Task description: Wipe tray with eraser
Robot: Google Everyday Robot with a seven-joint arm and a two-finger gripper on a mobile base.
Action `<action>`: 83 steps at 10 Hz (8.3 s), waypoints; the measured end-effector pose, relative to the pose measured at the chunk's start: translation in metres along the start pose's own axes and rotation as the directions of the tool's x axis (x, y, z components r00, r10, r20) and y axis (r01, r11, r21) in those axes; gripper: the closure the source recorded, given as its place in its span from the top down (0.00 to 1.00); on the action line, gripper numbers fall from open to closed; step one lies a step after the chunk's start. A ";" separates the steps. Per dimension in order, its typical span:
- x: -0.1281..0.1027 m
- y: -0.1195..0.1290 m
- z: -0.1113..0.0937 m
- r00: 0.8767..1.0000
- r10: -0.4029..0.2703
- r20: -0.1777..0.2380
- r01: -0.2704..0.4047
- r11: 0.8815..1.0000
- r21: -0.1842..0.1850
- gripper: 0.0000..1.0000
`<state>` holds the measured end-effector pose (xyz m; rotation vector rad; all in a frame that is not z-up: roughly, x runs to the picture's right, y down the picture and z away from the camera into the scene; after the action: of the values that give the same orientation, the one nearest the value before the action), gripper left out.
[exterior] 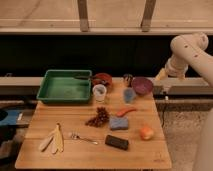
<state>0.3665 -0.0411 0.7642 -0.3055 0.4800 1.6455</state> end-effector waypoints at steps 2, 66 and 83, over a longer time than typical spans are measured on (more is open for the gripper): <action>0.000 0.000 0.000 1.000 0.000 0.000 0.000 1.000 0.000 0.80; 0.320 0.295 0.106 0.566 -0.795 -0.218 0.709 0.605 -0.364 0.80; 0.330 0.286 0.140 0.607 -0.761 -0.229 0.693 0.648 -0.315 0.11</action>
<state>0.0508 0.2919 0.7711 -0.8386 0.3713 0.8060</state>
